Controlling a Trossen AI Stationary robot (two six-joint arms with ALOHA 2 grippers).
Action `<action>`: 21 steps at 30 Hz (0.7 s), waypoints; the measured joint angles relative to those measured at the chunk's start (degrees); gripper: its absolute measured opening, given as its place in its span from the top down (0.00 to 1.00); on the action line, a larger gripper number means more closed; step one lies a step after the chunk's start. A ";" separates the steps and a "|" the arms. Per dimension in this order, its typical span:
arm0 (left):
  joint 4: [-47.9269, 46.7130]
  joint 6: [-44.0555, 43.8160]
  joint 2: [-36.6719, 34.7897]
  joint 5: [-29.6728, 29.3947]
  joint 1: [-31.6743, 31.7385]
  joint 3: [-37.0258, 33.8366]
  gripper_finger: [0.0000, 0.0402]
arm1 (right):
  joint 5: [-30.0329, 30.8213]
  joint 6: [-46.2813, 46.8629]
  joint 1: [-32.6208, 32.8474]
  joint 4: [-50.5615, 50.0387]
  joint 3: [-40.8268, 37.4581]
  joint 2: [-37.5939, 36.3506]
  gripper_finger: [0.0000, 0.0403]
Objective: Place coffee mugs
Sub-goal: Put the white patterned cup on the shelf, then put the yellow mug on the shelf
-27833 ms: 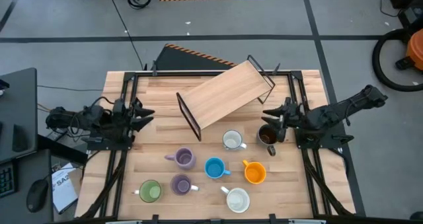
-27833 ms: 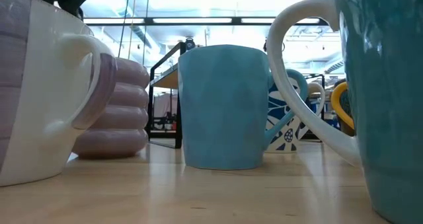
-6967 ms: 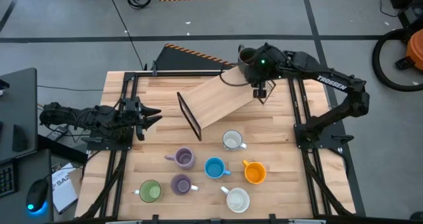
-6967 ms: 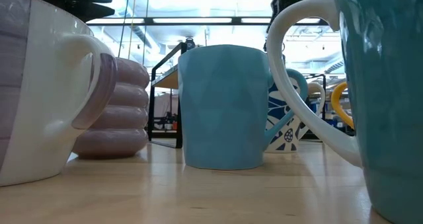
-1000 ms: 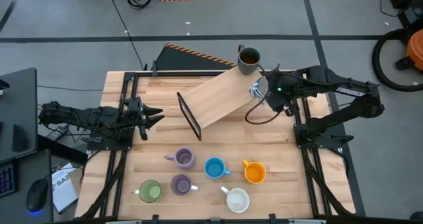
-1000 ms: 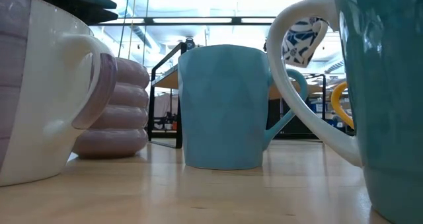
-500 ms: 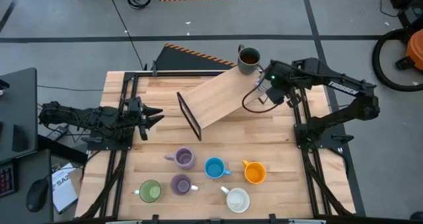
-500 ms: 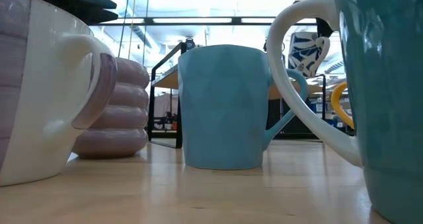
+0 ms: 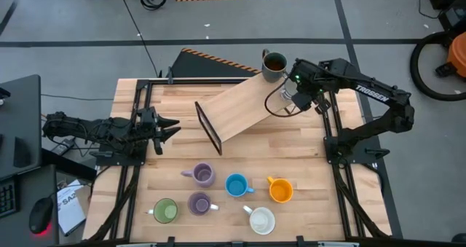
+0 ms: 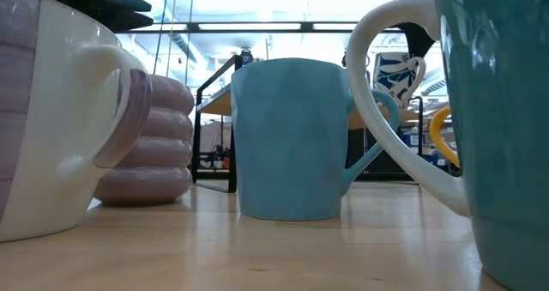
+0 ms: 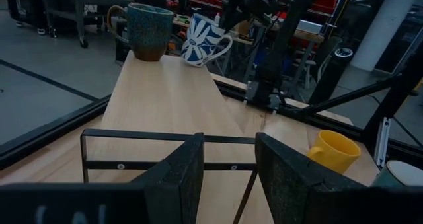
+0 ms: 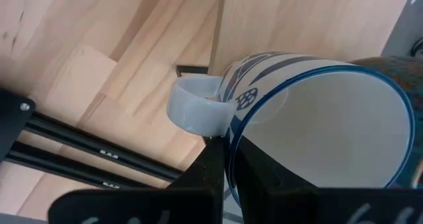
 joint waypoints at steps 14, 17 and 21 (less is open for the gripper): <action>0.00 -0.11 -0.02 -0.15 0.02 0.00 0.65 | 1.15 1.25 -1.07 3.54 0.04 1.21 0.83; 0.00 -0.15 -0.01 -0.18 0.02 0.00 0.65 | 2.60 2.08 -1.07 4.09 0.04 1.23 0.81; 0.00 -0.18 -0.02 -0.18 0.02 0.00 0.65 | 3.13 2.62 -0.94 4.31 0.02 1.21 0.78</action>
